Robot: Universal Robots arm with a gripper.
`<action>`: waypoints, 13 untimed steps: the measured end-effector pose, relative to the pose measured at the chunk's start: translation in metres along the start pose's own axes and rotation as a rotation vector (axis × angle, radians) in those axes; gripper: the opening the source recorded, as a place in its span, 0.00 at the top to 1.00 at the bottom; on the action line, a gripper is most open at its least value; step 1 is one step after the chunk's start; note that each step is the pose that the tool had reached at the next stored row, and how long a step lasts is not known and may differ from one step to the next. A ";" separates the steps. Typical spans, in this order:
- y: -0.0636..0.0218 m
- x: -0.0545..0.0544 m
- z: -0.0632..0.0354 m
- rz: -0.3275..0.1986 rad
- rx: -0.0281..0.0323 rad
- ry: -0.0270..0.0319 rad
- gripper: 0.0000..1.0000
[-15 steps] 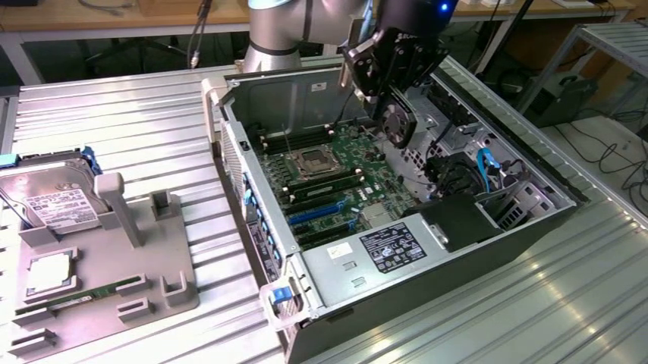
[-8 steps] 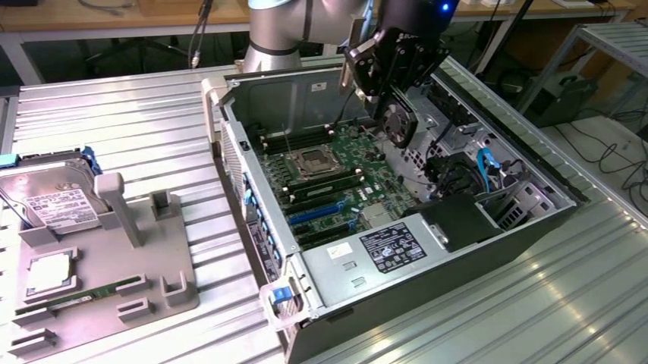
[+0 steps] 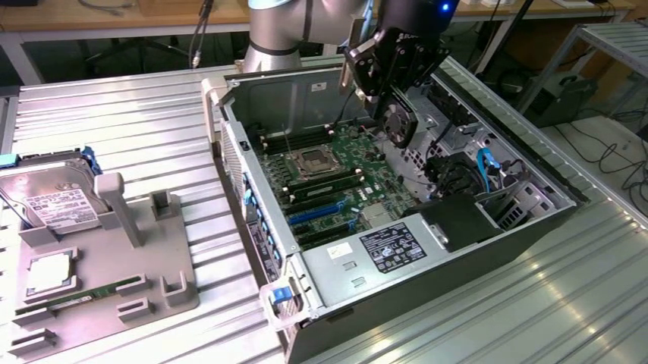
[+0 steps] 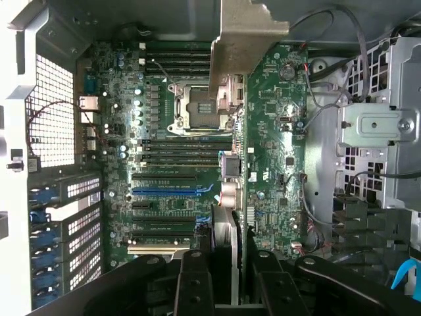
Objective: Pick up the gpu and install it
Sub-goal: 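Insert the gpu into the slot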
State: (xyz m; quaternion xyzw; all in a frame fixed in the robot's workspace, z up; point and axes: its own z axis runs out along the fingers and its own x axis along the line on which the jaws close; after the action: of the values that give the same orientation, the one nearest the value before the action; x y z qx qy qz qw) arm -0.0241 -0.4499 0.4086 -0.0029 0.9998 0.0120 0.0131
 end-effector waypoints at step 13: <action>0.0000 0.000 0.0000 -0.102 -0.0026 0.0024 0.72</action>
State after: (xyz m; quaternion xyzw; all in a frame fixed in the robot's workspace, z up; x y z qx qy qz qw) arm -0.0241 -0.4499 0.4086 -0.0537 0.9984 0.0126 0.0125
